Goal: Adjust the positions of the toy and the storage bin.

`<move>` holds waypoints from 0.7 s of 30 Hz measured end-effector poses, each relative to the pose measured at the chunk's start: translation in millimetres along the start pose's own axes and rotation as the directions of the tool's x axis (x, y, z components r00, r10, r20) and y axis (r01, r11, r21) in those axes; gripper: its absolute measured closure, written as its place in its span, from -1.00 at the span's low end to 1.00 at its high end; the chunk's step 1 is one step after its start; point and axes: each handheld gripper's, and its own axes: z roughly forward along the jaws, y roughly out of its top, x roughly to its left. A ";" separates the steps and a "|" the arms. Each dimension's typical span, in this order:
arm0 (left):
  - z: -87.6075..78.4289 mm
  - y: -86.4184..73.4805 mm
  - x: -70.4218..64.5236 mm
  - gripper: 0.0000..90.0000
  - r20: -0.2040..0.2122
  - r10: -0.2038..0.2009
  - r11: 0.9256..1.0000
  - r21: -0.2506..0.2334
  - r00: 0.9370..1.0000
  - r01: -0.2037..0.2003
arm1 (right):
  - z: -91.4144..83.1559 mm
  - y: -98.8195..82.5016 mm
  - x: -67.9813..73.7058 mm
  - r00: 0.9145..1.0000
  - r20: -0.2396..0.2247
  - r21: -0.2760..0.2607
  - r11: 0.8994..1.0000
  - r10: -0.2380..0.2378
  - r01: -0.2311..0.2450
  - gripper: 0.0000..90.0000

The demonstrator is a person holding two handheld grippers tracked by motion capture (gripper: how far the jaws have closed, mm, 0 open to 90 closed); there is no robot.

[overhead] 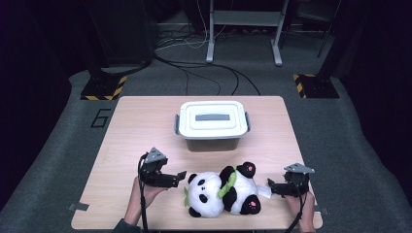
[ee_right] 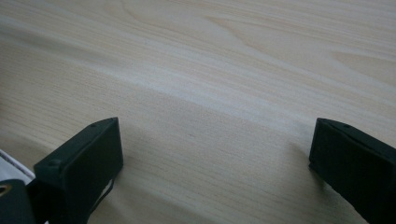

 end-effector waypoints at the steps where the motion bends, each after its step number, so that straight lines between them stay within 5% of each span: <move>1: -0.6 -0.7 -4.1 -0.83 0.006 0.008 1.000 -0.001 1.000 -0.008 | 0.0 -0.1 -0.1 1.000 0.000 0.001 1.000 -0.002 0.002 -0.96; 13: 6.5 -6.2 -49.9 -0.83 0.073 0.086 0.996 -0.010 0.994 -0.086 | -0.2 -0.1 0.1 1.000 0.002 0.001 1.000 0.000 0.000 -0.96; 18: 14.9 -12.2 -66.4 -0.57 0.101 0.119 0.992 0.017 0.988 -0.121 | -0.1 -0.1 0.0 1.000 0.000 0.001 1.000 -0.001 0.001 -0.96; 21: 20.9 -17.9 -67.9 -0.40 0.145 0.102 0.994 0.025 0.984 -0.107 | -0.1 -0.1 0.0 1.000 0.000 0.001 1.000 -0.001 0.001 -0.96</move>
